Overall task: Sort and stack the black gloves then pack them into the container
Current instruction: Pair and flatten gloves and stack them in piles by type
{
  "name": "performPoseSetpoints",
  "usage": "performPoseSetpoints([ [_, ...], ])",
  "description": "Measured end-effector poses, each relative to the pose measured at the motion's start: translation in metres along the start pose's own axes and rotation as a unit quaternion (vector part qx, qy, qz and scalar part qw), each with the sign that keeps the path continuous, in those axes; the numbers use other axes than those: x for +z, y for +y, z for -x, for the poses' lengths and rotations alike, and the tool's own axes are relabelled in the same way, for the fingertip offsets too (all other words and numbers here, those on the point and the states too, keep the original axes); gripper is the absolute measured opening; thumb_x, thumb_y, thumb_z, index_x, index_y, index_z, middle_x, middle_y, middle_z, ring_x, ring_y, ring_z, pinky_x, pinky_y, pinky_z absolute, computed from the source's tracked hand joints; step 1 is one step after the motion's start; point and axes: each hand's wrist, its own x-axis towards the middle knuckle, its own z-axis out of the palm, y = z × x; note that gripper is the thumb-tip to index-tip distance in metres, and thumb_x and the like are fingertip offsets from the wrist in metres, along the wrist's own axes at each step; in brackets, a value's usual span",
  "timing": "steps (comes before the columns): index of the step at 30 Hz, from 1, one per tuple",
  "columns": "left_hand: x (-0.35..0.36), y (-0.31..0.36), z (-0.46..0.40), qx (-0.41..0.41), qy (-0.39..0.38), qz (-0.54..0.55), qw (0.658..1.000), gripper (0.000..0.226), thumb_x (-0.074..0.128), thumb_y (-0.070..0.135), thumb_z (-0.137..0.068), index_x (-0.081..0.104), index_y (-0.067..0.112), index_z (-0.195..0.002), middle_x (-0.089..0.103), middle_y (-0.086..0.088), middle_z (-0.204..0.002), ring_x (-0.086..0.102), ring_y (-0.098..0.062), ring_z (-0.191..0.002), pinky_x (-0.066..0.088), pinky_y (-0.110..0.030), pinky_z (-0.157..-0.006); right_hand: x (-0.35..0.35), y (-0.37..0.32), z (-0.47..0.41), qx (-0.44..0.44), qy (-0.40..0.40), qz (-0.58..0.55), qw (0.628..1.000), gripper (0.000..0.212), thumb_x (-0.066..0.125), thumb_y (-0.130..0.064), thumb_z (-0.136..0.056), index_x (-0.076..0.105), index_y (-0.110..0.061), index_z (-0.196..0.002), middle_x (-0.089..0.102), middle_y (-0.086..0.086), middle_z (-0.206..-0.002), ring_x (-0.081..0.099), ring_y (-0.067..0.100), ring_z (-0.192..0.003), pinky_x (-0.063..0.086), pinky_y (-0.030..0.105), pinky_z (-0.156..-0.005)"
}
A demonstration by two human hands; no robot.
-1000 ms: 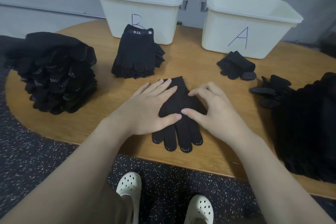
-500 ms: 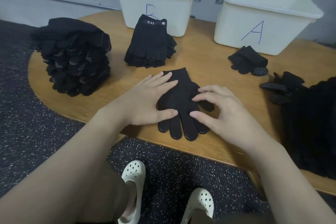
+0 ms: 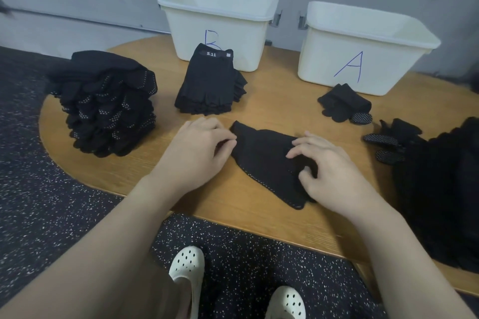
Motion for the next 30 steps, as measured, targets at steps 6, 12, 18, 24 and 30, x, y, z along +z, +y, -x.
performPoseSetpoints([
  [6,0.007,0.001,0.004,-0.034,0.031,0.027,0.999,0.022,0.065,0.03,-0.095,0.071,0.023,-0.116,0.058,0.009,-0.1,0.054,-0.017,-0.096,0.046,-0.04,-0.087,0.025,-0.048,-0.012,-0.043,0.056,0.013,0.997,0.04,0.046,-0.029,-0.106,0.057,-0.018,-0.143,0.048,0.0,-0.155,0.042,0.02,-0.145,0.033,0.045,-0.122],
  [12,0.015,0.0,0.003,-0.045,-0.056,-0.009,0.997,0.047,0.049,0.03,-0.105,0.048,0.03,-0.152,0.045,0.002,-0.158,0.035,-0.019,-0.149,0.021,-0.041,-0.125,0.05,-0.073,-0.018,-0.03,-0.042,0.093,0.994,0.057,0.016,-0.042,-0.112,0.011,-0.023,-0.166,0.003,-0.003,-0.173,-0.002,0.012,-0.159,-0.006,0.033,-0.128],
  [18,0.011,0.005,0.003,-0.078,-0.087,-0.013,0.993,0.051,0.039,0.037,-0.108,0.035,0.037,-0.158,0.03,0.01,-0.167,0.017,-0.011,-0.157,0.007,-0.042,-0.129,0.041,-0.056,-0.004,0.068,-0.069,0.115,0.989,0.073,0.01,-0.061,-0.105,-0.002,-0.022,-0.165,-0.01,-0.003,-0.173,-0.013,0.012,-0.158,-0.008,0.036,-0.129],
  [24,0.006,0.009,0.002,-0.091,-0.089,-0.008,0.992,0.051,0.037,0.037,-0.108,0.033,0.038,-0.159,0.028,0.012,-0.167,0.016,-0.009,-0.156,0.005,-0.042,-0.129,0.023,-0.036,0.019,0.15,-0.071,0.135,0.977,0.084,0.003,-0.069,-0.1,-0.01,-0.016,-0.164,-0.017,0.0,-0.171,-0.018,0.012,-0.157,-0.01,0.035,-0.128],
  [30,0.002,0.01,0.004,-0.073,-0.09,0.055,0.992,0.052,0.044,0.028,-0.107,0.037,0.028,-0.158,0.035,0.008,-0.164,0.021,-0.006,-0.154,0.006,-0.031,-0.129,0.018,-0.031,0.025,0.14,-0.062,0.132,0.979,0.085,0.002,-0.07,-0.099,-0.009,-0.017,-0.164,-0.015,-0.002,-0.171,-0.019,0.01,-0.156,-0.012,0.036,-0.127],
])
